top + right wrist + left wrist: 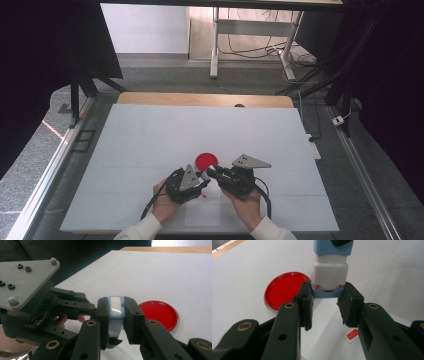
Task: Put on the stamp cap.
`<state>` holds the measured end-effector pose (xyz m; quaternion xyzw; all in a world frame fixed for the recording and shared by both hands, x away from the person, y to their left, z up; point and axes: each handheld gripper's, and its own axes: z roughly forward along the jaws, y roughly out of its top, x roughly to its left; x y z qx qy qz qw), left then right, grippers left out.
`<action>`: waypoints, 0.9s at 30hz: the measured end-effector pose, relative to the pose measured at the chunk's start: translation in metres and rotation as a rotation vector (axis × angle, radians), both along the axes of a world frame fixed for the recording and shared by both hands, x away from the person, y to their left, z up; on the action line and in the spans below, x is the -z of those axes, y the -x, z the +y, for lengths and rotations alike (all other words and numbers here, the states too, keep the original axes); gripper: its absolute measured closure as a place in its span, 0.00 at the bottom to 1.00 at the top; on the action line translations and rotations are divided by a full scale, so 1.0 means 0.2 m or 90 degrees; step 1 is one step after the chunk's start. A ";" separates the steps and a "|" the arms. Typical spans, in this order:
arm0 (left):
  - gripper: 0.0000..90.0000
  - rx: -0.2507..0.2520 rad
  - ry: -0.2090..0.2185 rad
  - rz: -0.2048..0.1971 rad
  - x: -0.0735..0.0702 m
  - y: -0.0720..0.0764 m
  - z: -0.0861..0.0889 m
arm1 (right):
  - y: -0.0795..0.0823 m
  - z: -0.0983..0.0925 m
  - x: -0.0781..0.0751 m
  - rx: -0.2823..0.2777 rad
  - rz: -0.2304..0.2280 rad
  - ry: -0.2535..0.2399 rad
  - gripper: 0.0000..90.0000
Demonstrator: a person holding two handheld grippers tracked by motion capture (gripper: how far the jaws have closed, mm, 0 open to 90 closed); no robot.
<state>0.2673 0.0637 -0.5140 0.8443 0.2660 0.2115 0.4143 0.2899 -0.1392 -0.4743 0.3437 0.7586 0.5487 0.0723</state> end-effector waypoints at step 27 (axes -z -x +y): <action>0.73 -0.015 -0.010 -0.024 -0.01 0.03 -0.01 | 0.01 0.02 0.01 -0.014 -0.001 0.018 0.84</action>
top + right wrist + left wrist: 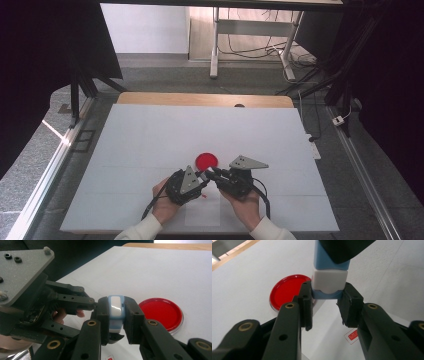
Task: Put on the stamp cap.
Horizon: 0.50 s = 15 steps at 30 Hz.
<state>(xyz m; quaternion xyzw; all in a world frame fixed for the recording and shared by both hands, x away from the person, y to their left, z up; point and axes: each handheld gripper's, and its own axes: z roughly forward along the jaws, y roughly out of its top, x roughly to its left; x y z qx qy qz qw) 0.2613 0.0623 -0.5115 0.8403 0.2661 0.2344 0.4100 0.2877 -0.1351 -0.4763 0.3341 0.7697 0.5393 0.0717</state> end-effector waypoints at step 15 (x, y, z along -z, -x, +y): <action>0.71 0.009 0.006 0.016 0.02 -0.02 0.01 | -0.02 -0.02 -0.01 -0.014 0.003 -0.002 0.84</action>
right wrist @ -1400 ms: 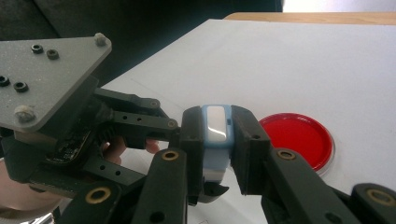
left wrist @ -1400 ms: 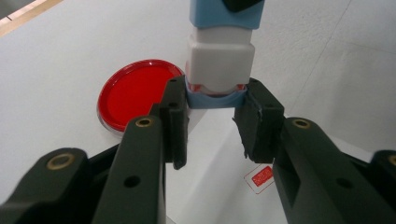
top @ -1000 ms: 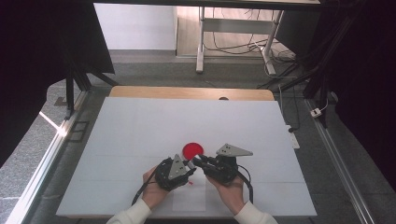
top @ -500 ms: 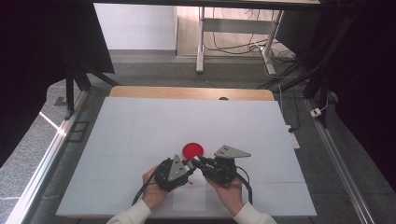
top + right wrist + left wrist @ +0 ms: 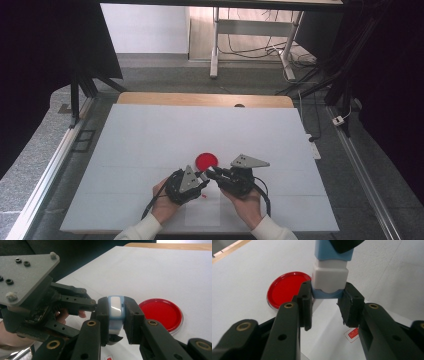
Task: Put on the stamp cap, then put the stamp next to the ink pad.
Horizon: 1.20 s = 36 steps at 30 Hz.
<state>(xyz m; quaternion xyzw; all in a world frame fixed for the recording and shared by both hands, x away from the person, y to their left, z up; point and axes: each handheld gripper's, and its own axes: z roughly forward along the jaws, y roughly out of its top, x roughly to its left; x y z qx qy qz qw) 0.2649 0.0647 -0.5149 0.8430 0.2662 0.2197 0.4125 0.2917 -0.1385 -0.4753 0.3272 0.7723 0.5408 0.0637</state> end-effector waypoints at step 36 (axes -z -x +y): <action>0.36 -0.072 0.092 0.117 -0.04 0.11 0.53 | -0.06 -0.10 -0.05 0.018 -0.069 0.020 0.83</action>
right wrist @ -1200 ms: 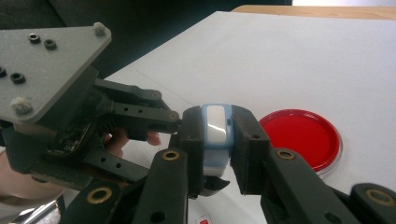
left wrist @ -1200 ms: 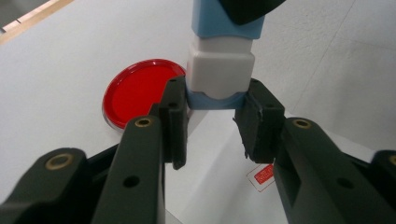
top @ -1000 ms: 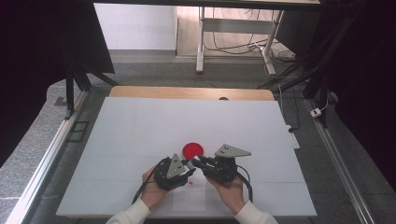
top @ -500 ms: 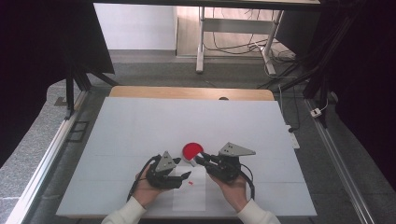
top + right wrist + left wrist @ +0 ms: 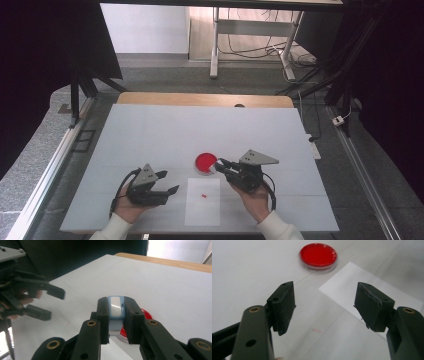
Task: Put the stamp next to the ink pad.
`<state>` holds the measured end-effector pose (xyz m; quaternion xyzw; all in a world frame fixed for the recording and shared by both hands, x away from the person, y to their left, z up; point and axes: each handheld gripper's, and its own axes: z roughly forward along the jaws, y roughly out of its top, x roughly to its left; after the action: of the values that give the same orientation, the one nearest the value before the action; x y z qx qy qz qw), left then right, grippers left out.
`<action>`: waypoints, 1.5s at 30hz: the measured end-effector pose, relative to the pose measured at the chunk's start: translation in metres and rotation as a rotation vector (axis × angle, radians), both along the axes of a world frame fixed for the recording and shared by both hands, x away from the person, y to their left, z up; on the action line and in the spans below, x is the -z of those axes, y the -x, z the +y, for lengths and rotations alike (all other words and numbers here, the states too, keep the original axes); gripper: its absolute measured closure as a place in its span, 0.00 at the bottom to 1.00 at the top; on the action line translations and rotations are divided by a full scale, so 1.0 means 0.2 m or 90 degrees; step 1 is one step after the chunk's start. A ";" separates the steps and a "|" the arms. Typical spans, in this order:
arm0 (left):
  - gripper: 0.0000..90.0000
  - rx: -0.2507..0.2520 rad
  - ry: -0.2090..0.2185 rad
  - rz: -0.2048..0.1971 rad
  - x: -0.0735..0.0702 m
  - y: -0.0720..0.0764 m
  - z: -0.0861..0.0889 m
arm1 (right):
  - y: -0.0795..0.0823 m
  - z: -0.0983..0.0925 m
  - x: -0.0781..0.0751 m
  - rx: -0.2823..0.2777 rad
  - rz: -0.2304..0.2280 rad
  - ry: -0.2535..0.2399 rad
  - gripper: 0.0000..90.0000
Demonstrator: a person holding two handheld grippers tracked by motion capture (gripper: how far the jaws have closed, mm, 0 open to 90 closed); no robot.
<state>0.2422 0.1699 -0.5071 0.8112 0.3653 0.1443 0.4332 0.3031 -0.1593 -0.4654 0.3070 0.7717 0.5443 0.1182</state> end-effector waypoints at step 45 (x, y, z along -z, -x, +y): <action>0.32 -0.063 -0.007 0.048 0.09 0.10 0.26 | -0.33 0.01 0.19 0.059 0.022 0.225 0.76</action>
<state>0.2231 0.2211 -0.5256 0.7995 0.4200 0.1373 0.4069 0.3697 -0.1581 -0.5041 0.3258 0.8424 0.3889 0.1818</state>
